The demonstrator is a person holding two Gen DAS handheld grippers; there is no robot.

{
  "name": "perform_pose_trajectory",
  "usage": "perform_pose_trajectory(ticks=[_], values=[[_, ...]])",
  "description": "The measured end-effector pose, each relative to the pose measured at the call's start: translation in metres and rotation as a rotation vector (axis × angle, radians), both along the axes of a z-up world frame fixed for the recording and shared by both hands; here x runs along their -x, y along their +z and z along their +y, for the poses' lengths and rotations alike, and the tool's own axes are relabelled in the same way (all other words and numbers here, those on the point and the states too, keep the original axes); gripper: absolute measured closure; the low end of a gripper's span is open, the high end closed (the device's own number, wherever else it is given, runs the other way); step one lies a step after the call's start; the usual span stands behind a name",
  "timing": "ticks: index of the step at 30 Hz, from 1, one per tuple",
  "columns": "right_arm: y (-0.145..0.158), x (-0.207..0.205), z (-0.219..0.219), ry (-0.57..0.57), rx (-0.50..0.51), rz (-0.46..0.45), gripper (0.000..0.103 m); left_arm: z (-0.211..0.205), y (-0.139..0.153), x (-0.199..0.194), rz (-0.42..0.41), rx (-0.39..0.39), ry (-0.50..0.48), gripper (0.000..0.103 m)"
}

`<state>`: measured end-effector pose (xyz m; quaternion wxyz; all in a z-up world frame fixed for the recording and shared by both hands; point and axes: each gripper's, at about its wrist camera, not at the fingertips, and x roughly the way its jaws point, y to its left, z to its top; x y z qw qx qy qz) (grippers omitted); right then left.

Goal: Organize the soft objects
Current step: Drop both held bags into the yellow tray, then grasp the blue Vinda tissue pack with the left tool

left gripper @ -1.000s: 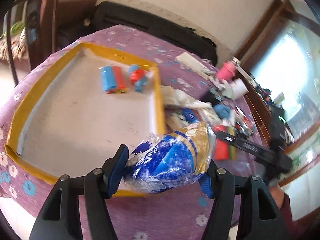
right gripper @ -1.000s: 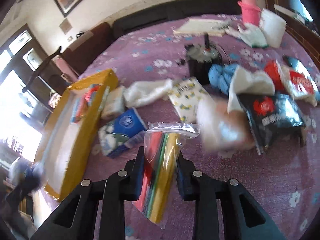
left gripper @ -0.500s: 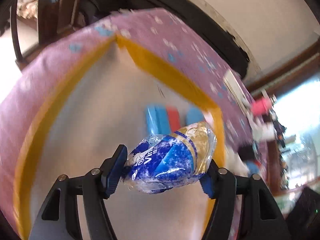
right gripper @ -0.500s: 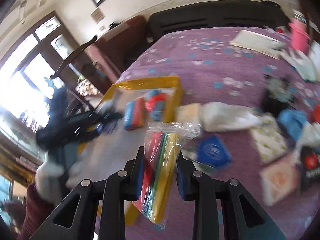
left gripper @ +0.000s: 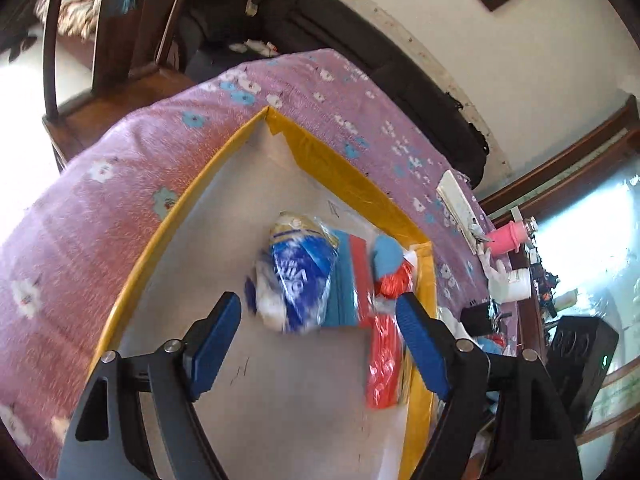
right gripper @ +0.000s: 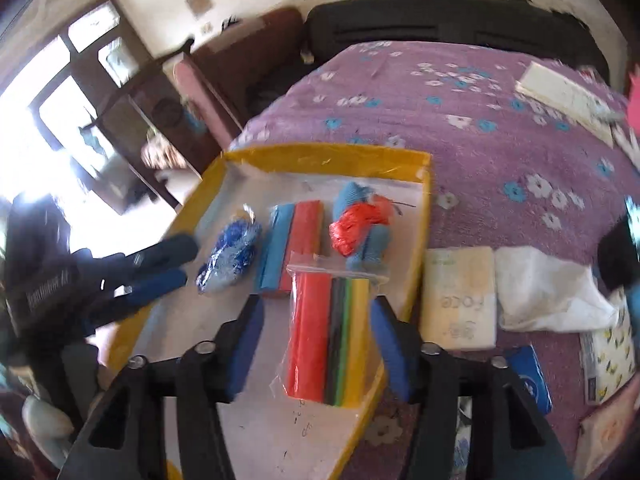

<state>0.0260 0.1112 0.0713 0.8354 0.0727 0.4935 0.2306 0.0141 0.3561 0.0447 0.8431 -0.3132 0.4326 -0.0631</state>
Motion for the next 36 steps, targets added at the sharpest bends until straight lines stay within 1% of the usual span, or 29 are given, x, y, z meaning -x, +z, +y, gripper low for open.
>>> perform_pose_trajectory(ticks=[1,3,6,7,10,12,14,17,19,21,23,25,26,27,28,30,32,34,35,36], values=[[0.003,0.002,-0.006,-0.002,-0.022,0.0,0.036,-0.004,0.004,0.006,-0.014,-0.037,0.004,0.021],[0.013,0.01,-0.028,-0.045,-0.013,-0.022,0.033,-0.01,0.01,0.015,-0.034,-0.091,0.003,0.021],[0.026,0.022,-0.064,-0.096,-0.018,-0.062,0.032,-0.028,0.017,0.032,-0.066,-0.132,-0.021,0.021],[0.029,0.025,-0.075,-0.115,-0.004,-0.072,0.032,-0.032,0.02,0.038,-0.074,-0.148,-0.023,0.021],[0.03,0.03,-0.108,-0.163,0.05,-0.088,0.032,-0.059,0.033,0.06,-0.127,-0.239,-0.044,0.021],[0.02,0.029,-0.123,-0.178,0.081,-0.057,0.032,-0.075,0.038,0.076,-0.162,-0.293,-0.058,0.02],[0.008,0.03,-0.129,-0.174,0.082,-0.02,0.032,-0.093,0.041,0.091,-0.191,-0.324,-0.07,0.02],[-0.014,0.028,-0.123,-0.153,0.088,0.031,0.032,-0.11,0.041,0.107,-0.207,-0.324,-0.074,0.02],[-0.026,0.024,-0.117,-0.156,0.092,0.053,0.032,-0.118,0.04,0.116,-0.22,-0.33,-0.058,0.02],[-0.031,0.017,-0.111,-0.191,0.091,0.053,0.032,-0.126,0.04,0.122,-0.231,-0.351,-0.041,0.02],[-0.032,0.01,-0.105,-0.219,0.098,0.043,0.032,-0.132,0.04,0.125,-0.227,-0.347,-0.05,0.02],[-0.035,0.005,-0.097,-0.224,0.135,0.032,0.032,-0.138,0.042,0.128,-0.225,-0.351,-0.057,0.02],[-0.035,0.005,-0.091,-0.199,0.182,0.016,0.032,-0.14,0.043,0.13,-0.228,-0.358,-0.063,0.02],[-0.036,0.007,-0.085,-0.161,0.22,0.006,0.035,-0.141,0.044,0.131,-0.231,-0.363,-0.069,0.02],[-0.036,0.011,-0.08,-0.107,0.26,-0.003,0.04,-0.143,0.045,0.132,-0.234,-0.368,-0.075,0.02],[-0.037,0.029,-0.074,-0.026,0.333,-0.021,0.04,-0.143,0.045,0.133,-0.234,-0.375,-0.079,0.02],[-0.036,0.054,-0.076,0.058,0.361,-0.02,0.04,-0.144,0.043,0.133,-0.226,-0.369,-0.088,0.019],[-0.034,0.075,-0.083,0.114,0.362,-0.01,0.038,-0.148,0.041,0.133,-0.221,-0.363,-0.101,0.019],[-0.033,0.084,-0.089,0.145,0.33,0.003,0.038,-0.152,0.04,0.132,-0.217,-0.36,-0.112,0.019],[-0.029,0.092,-0.099,0.163,0.263,0.023,0.037,-0.157,0.038,0.132,-0.216,-0.356,-0.128,0.019]])
